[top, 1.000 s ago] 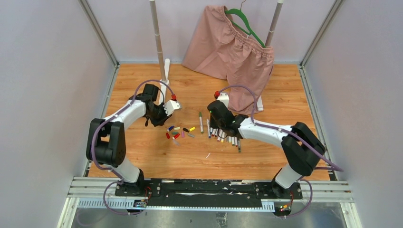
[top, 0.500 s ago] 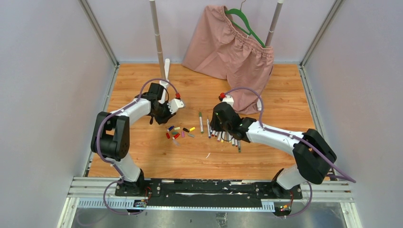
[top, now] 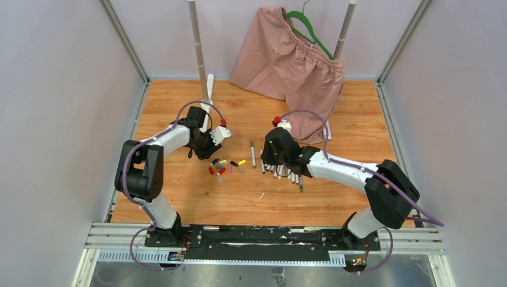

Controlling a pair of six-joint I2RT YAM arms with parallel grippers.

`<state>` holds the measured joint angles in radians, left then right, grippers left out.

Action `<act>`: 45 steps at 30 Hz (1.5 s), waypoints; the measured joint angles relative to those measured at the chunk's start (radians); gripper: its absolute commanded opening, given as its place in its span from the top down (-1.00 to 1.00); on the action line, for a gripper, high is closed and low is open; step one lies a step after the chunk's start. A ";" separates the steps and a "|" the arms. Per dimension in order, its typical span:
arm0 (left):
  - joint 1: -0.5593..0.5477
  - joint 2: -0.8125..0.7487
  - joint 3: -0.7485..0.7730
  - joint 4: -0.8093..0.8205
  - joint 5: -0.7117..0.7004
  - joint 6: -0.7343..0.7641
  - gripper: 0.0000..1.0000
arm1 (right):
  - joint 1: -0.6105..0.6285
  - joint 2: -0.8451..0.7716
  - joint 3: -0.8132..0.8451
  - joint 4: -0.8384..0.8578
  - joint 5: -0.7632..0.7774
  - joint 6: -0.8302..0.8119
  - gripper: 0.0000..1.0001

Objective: Open the pen caps

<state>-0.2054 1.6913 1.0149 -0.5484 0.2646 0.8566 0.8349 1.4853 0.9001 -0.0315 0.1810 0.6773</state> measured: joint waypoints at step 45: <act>0.138 -0.369 0.200 -0.250 0.160 -0.124 -1.00 | 0.003 0.494 0.409 -0.121 0.044 -0.137 1.00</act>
<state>-0.0673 1.3220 1.2148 -0.7986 0.4248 0.7330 0.8379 1.9797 1.3087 -0.1520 0.2249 0.5400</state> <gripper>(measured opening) 0.999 0.047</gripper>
